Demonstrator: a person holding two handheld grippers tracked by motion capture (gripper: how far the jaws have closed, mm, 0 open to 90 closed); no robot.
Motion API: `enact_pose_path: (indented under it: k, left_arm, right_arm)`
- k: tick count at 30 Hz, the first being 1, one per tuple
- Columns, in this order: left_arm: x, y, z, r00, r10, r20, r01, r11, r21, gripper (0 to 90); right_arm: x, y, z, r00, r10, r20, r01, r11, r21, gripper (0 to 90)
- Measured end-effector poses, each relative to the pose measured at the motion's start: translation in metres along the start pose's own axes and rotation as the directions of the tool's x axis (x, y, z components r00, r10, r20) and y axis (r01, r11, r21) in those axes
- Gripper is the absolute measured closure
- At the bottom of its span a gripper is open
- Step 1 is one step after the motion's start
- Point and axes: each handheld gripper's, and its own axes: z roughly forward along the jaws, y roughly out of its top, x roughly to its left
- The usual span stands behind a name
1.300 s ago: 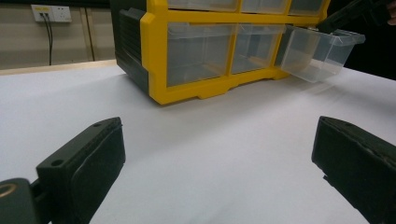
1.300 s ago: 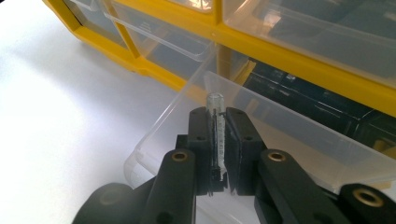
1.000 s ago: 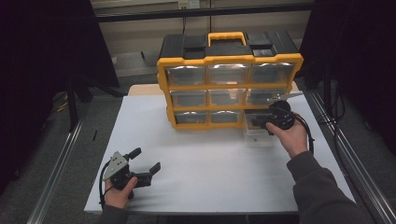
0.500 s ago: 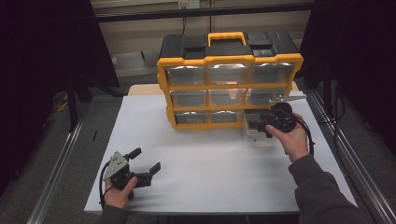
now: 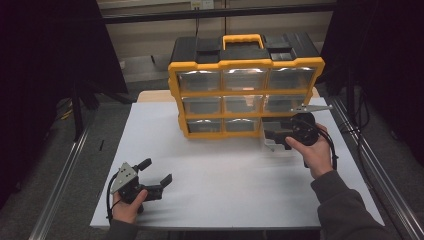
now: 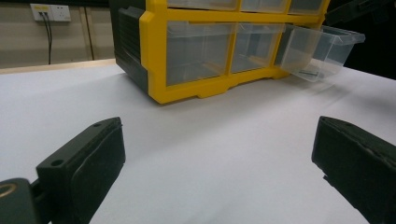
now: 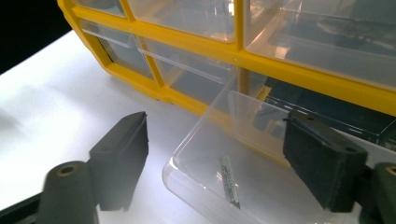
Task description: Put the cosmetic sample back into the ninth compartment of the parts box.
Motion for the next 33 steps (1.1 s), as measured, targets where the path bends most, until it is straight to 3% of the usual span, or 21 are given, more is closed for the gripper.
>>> enact_pose_path:
  k: [2,13,33]
  left_arm:
    - [0.000,0.000,0.000,0.9999,-0.014,-0.003,0.014,0.9999,-0.008,2.8]
    - [0.000,0.000,0.000,0.9999,-0.010,0.000,0.010,0.9999,-0.004,2.7]
    - [-0.001,0.001,0.001,0.9999,-0.013,-0.008,0.013,0.9999,-0.009,2.6]
  right_arm:
    - [0.000,-0.002,-0.003,1.0000,-0.001,-0.007,0.001,1.000,-0.016,18.9]
    - [0.003,-0.014,-0.015,0.9992,-0.017,-0.036,0.014,0.998,-0.068,15.0]
    - [0.004,-0.035,-0.034,0.9993,-0.021,-0.032,0.016,0.989,-0.148,10.0]
